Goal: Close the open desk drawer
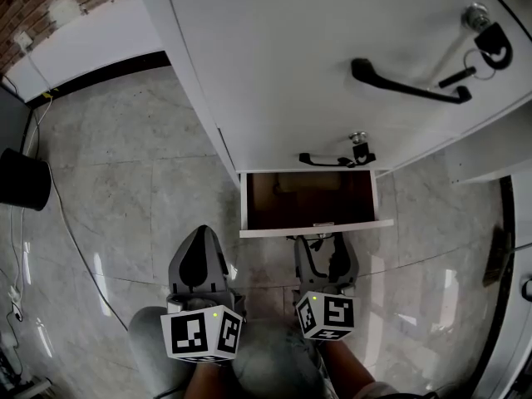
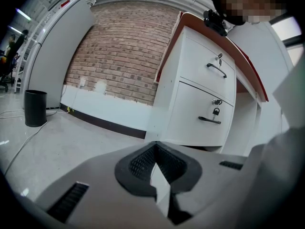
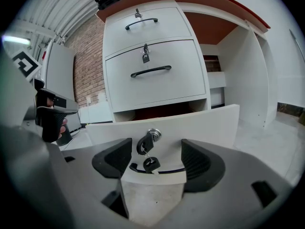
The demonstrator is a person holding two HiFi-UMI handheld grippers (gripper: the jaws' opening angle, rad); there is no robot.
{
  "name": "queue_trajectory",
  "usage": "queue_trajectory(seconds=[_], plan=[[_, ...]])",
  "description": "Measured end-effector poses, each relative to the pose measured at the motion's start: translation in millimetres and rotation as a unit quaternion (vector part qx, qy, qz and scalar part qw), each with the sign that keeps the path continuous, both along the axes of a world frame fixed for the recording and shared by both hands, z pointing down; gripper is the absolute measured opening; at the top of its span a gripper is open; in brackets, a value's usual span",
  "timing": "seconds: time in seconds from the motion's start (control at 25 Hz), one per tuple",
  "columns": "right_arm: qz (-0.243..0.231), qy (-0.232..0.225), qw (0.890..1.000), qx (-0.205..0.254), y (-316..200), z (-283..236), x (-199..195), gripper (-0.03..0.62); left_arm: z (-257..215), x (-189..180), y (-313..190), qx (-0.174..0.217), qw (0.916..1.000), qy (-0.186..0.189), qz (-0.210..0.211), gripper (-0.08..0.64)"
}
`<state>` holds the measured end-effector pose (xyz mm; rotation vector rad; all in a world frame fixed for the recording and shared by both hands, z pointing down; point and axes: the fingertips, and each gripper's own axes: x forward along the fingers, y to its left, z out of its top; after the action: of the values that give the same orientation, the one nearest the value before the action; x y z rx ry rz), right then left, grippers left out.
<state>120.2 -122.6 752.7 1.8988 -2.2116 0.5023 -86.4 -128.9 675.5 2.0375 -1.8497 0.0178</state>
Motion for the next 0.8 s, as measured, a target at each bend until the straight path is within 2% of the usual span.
queue_trajectory(seconds=[0.8], plan=[[0.007, -0.002, 1.000, 0.000, -16, 1, -3, 0.305, -1, 3, 0, 0.003, 1.0000, 0.001, 0.003, 0.000]])
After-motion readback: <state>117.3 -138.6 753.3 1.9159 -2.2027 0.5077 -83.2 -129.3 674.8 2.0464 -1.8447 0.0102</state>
